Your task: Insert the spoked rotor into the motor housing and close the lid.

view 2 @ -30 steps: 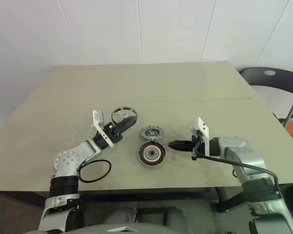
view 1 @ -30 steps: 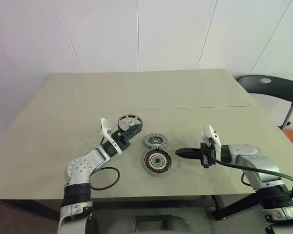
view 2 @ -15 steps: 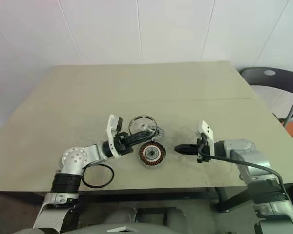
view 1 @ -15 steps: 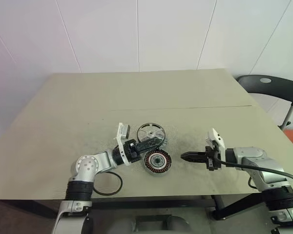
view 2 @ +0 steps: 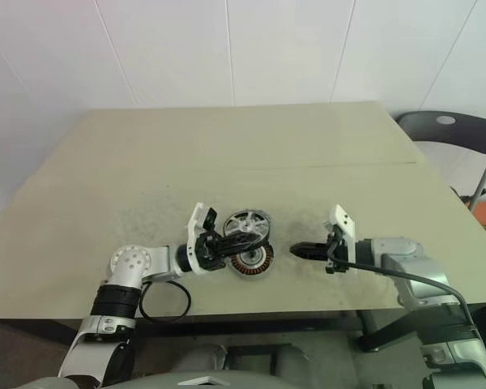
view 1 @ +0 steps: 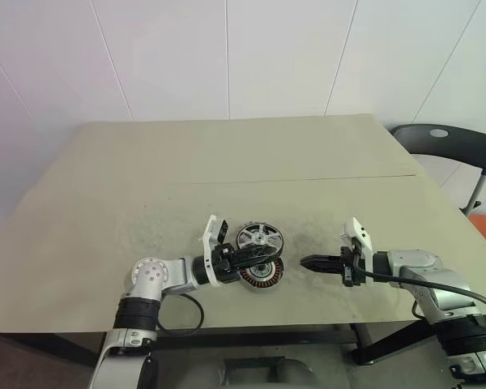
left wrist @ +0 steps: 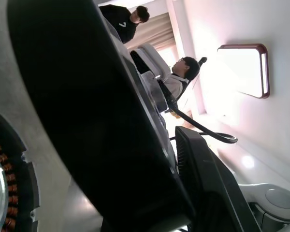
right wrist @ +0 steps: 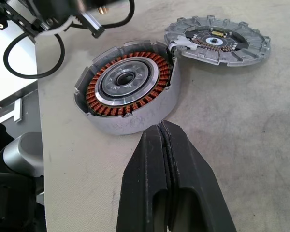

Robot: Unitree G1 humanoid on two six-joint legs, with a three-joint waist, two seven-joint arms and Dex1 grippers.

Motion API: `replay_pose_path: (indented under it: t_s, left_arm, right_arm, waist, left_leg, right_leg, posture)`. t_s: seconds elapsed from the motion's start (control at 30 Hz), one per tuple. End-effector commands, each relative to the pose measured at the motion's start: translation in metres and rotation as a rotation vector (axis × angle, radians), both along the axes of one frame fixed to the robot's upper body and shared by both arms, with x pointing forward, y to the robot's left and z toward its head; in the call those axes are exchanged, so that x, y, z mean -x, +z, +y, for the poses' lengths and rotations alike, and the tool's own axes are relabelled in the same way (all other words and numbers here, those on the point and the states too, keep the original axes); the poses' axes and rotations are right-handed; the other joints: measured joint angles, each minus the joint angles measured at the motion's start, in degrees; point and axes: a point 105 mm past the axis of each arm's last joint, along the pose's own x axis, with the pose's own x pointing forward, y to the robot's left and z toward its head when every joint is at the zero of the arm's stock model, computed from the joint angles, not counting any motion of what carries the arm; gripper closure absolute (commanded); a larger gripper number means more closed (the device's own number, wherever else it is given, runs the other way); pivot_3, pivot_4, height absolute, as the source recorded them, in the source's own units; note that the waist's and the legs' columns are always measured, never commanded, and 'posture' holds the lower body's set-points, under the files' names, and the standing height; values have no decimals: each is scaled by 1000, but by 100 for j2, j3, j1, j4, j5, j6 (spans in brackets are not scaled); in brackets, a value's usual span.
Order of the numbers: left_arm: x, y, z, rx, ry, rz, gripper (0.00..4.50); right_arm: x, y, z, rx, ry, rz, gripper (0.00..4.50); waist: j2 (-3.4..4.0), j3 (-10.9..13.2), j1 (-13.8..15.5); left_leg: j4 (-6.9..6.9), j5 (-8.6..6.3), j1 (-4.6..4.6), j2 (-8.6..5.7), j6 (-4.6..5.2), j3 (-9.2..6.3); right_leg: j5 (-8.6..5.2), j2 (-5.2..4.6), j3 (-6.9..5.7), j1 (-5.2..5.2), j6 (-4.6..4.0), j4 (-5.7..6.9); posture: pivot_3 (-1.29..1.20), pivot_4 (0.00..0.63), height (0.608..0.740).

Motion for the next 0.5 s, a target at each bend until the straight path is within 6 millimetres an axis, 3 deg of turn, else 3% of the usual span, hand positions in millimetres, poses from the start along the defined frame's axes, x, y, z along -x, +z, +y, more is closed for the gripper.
replay_pose_path:
  t_s: [0.03,0.5]
  left_arm:
    - [-2,3,-2,-2,-14,-28,4141]
    - [1,-13,-9,-55,-31,23,4141]
  right_arm:
    - [-5,13,1,-26,-4,-57,4500]
    - [-6,12,4,-27,-14,-60,4500]
  waist:
    - [0,0,1]
    - [0,0,1]
  left_leg:
    - [0,0,0,0,0,0]
    - [0,0,0,0,0,0]
  right_leg:
    - [0,0,0,0,0,0]
    - [0,-1,0,0,0,-1]
  posture:
    - [0,0,740]
    - [0,0,740]
